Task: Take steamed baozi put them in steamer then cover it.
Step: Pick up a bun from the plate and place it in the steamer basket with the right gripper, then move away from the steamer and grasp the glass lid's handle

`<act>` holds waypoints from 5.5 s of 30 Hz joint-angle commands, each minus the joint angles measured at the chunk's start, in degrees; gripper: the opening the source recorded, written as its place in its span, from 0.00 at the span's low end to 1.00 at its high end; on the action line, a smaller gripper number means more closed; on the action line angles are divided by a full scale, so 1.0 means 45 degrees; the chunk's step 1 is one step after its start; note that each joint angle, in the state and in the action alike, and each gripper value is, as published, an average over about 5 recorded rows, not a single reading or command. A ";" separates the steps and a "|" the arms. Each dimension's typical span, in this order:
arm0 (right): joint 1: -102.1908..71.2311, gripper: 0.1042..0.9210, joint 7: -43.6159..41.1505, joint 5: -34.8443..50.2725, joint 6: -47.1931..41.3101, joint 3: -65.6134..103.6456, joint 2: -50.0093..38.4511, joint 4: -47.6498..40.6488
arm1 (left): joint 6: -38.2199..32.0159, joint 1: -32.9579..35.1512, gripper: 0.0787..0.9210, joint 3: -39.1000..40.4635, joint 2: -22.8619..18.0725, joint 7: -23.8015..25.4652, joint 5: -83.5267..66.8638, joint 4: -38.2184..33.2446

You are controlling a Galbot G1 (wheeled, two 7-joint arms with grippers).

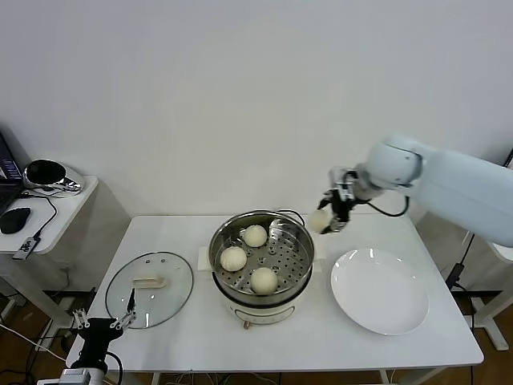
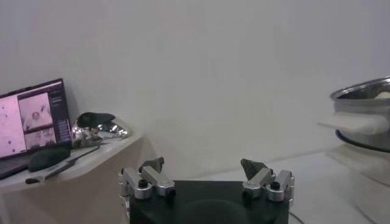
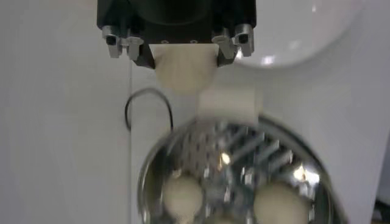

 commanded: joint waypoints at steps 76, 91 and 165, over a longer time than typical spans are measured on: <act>-2.1336 0.88 0.8886 -0.2315 0.7365 1.9070 -0.1803 0.4882 | -0.0367 0.0035 0.88 0.0230 -0.0405 0.0003 0.0288 0.0138; -2.5239 0.88 0.8843 -0.4850 1.1844 2.5537 0.5130 0.4054 | -0.1675 -0.0016 0.88 0.0676 -0.0719 -0.0572 0.2300 0.0468; -2.8694 0.88 1.0350 -0.5619 1.0645 2.8665 0.8926 0.4551 | -0.0084 -0.8192 0.64 0.3723 0.2261 -0.1592 1.5762 0.9938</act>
